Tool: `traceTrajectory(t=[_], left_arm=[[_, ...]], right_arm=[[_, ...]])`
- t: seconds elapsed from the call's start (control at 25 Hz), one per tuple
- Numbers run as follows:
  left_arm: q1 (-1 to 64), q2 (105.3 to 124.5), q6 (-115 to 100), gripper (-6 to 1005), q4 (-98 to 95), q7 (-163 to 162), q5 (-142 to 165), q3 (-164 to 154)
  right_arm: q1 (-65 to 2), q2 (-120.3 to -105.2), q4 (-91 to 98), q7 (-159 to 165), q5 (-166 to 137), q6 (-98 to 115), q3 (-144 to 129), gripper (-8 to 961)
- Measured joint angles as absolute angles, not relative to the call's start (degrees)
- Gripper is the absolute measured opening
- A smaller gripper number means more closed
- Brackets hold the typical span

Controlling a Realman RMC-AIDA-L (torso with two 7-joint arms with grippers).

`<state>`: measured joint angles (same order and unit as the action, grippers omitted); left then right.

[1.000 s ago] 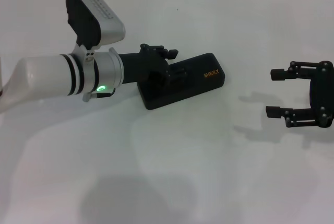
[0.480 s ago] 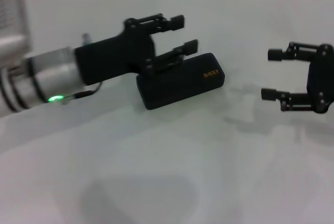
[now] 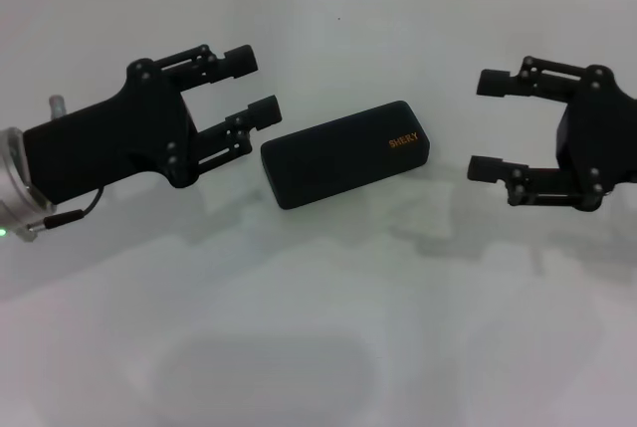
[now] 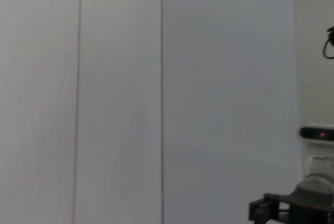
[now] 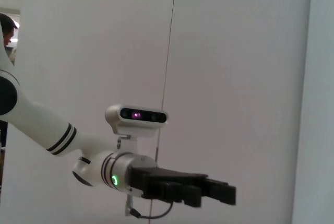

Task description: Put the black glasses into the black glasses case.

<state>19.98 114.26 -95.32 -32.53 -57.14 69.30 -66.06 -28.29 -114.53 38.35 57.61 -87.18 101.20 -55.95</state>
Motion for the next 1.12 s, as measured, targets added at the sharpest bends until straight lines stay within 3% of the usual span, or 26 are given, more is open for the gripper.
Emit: traceTrajectory(t=[0.6, 0.92, 1.12], left_arm=[[20.05, 114.30, -93.98, 604, -32.48, -56.74, 72.45, -65.94], [19.71, 114.54, -93.85, 888, -32.38, -56.52, 72.51, -63.82], [19.41, 114.53, -93.86, 888, -32.35, -56.46, 72.54, -63.80]], right_arm=[[-29.56, -115.28, 36.26, 55.90, -87.91, 99.20, -56.69, 760], [-30.27, -115.45, 36.21, 55.82, -88.15, 98.52, -57.13, 760], [-30.33, -115.66, 35.83, 55.81, -88.13, 98.52, -57.12, 760]])
